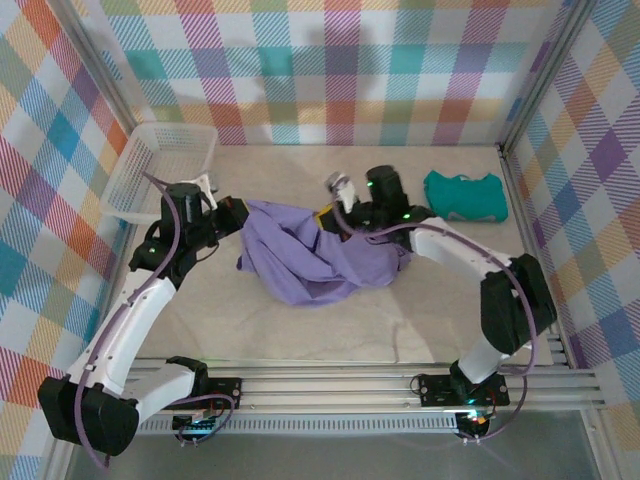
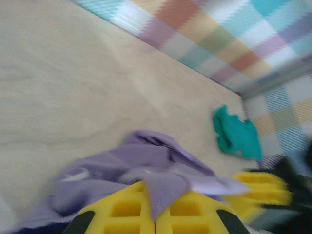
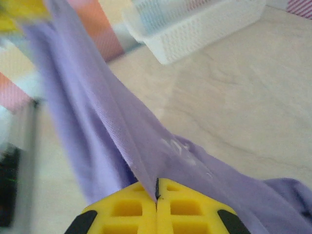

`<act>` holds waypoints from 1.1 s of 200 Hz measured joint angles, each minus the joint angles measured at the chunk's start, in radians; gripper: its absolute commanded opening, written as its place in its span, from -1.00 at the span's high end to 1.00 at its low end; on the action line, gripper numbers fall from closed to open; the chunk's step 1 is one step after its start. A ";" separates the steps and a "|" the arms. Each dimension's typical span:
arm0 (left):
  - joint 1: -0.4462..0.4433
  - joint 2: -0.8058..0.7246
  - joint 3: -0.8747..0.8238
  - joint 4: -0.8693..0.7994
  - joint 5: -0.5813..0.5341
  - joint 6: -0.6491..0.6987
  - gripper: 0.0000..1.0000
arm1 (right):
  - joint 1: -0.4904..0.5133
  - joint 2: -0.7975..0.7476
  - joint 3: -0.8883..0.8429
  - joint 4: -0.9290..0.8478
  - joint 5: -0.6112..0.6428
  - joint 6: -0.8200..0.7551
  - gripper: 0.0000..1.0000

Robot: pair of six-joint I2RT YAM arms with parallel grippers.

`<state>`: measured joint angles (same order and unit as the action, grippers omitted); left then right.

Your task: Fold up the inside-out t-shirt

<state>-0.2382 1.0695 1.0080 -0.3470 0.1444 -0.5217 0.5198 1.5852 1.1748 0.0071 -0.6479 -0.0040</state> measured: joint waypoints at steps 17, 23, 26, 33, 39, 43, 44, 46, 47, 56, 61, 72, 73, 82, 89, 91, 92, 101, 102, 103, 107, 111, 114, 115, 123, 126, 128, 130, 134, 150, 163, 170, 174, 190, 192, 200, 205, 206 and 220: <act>0.001 0.087 0.013 -0.001 -0.126 0.024 0.39 | -0.050 -0.066 -0.005 0.018 -0.143 0.137 1.00; 0.002 0.135 0.034 -0.012 -0.158 0.040 0.34 | -0.056 -0.083 -0.006 0.034 -0.177 0.183 1.00; 0.001 0.160 0.049 -0.021 -0.170 0.044 0.30 | -0.056 -0.092 -0.008 0.045 -0.194 0.207 1.00; -0.004 0.222 0.079 -0.032 -0.203 0.060 0.19 | -0.055 -0.103 -0.011 0.058 -0.224 0.251 1.00; -0.015 0.258 0.090 -0.037 -0.234 0.072 0.11 | -0.051 -0.108 -0.013 0.066 -0.241 0.286 1.00; -0.023 0.267 0.090 -0.040 -0.253 0.083 0.06 | -0.049 -0.108 -0.014 0.070 -0.248 0.306 1.00; -0.025 0.270 0.089 -0.042 -0.263 0.080 0.04 | -0.048 -0.108 -0.015 0.071 -0.250 0.312 1.00; -0.028 0.273 0.088 -0.047 -0.269 0.084 0.02 | -0.048 -0.108 -0.016 0.072 -0.253 0.323 1.00; -0.034 0.272 0.085 -0.050 -0.272 0.091 0.01 | -0.048 -0.108 -0.016 0.073 -0.253 0.327 1.00; -0.069 0.251 0.059 -0.065 -0.305 0.099 -0.14 | -0.044 -0.103 -0.021 0.073 -0.255 0.366 1.00; -0.094 0.224 0.038 -0.071 -0.312 0.104 -0.25 | -0.042 -0.100 -0.022 0.072 -0.255 0.386 1.00; -0.160 0.129 -0.027 -0.072 -0.314 0.093 -0.46 | -0.042 -0.086 -0.023 0.072 -0.254 0.422 1.00; -0.164 0.122 -0.031 -0.072 -0.312 0.094 -0.47 | -0.042 -0.085 -0.023 0.072 -0.253 0.425 1.00; -0.224 0.023 -0.090 -0.061 -0.276 0.092 -0.53 | -0.042 -0.073 -0.023 0.071 -0.251 0.447 1.00; -0.264 -0.038 -0.125 -0.047 -0.245 0.085 -0.55 | -0.043 -0.063 -0.023 0.070 -0.251 0.460 1.00; -0.277 -0.050 -0.135 -0.040 -0.234 0.082 -0.55 | -0.043 -0.061 -0.023 0.070 -0.251 0.462 1.00; -0.280 -0.053 -0.138 -0.039 -0.232 0.081 -0.55 | -0.043 -0.060 -0.023 0.069 -0.251 0.463 1.00; -0.320 -0.084 -0.161 -0.014 -0.196 0.081 -0.56 | -0.043 -0.052 -0.022 0.061 -0.251 0.468 1.00; -0.325 -0.084 -0.162 -0.010 -0.192 0.083 -0.56 | -0.043 -0.051 -0.022 0.060 -0.251 0.468 1.00; -0.327 -0.084 -0.163 -0.008 -0.190 0.084 -0.56 | -0.043 -0.050 -0.022 0.059 -0.251 0.469 1.00; -0.338 -0.081 -0.164 0.005 -0.179 0.085 -0.56 | -0.043 -0.048 -0.021 0.055 -0.251 0.469 1.00; -0.345 -0.069 -0.163 0.015 -0.170 0.092 -0.57 | -0.043 -0.047 -0.021 0.052 -0.251 0.470 1.00; -0.351 -0.056 -0.163 0.027 -0.161 0.095 -0.58 | -0.045 -0.045 -0.021 0.051 -0.251 0.470 1.00; -0.351 -0.052 -0.162 0.030 -0.160 0.097 -0.58 | -0.046 -0.045 -0.021 0.049 -0.251 0.470 1.00; -0.361 -0.013 -0.160 0.054 -0.143 0.115 -0.58 | -0.050 -0.043 -0.020 0.042 -0.251 0.470 1.00; -0.364 0.004 -0.159 0.063 -0.138 0.120 -0.58 | -0.051 -0.043 -0.020 0.037 -0.251 0.471 1.00; -0.366 0.020 -0.159 0.068 -0.135 0.125 -0.58 | -0.052 -0.043 -0.019 0.035 -0.251 0.472 1.00; -0.369 0.030 -0.159 0.071 -0.132 0.129 -0.58 | -0.053 -0.043 -0.019 0.031 -0.251 0.472 1.00; -0.371 0.057 -0.159 0.079 -0.126 0.138 -0.57 | -0.056 -0.043 -0.018 0.028 -0.251 0.472 1.00; -0.394 0.142 -0.159 0.090 -0.114 0.173 -0.47 | -0.058 -0.043 -0.011 0.015 -0.251 0.472 1.00; -0.414 0.188 -0.156 0.092 -0.107 0.195 -0.40 | -0.061 -0.043 -0.006 0.012 -0.251 0.473 1.00; -0.421 0.211 -0.152 0.095 -0.103 0.206 -0.41 | -0.062 -0.043 -0.005 0.010 -0.250 0.473 1.00; -0.423 0.222 -0.149 0.097 -0.100 0.213 -0.43 | -0.062 -0.043 -0.005 0.008 -0.250 0.473 1.00; -0.426 0.276 -0.131 0.118 -0.102 0.230 -0.45 | -0.063 -0.043 -0.003 -0.003 -0.249 0.476 1.00; -0.426 0.280 -0.129 0.119 -0.103 0.232 -0.44 | -0.063 -0.043 -0.003 -0.005 -0.249 0.476 1.00; -0.426 0.311 -0.113 0.131 -0.111 0.233 -0.32 | -0.063 -0.043 -0.001 -0.009 -0.249 0.476 1.00; -0.426 0.333 -0.105 0.145 -0.121 0.235 -0.21 | -0.063 -0.043 -0.001 -0.011 -0.248 0.476 1.00; -0.426 0.335 -0.104 0.148 -0.122 0.237 -0.18 | -0.063 -0.043 -0.001 -0.011 -0.248 0.476 1.00; -0.419 0.390 -0.083 0.196 -0.138 0.240 0.19 | -0.065 -0.043 0.000 -0.024 -0.246 0.475 1.00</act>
<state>-0.6575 1.4597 0.9249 -0.1513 0.0063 -0.2821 0.4545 1.5421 1.1744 -0.0170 -0.8944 0.4709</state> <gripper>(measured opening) 0.545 0.041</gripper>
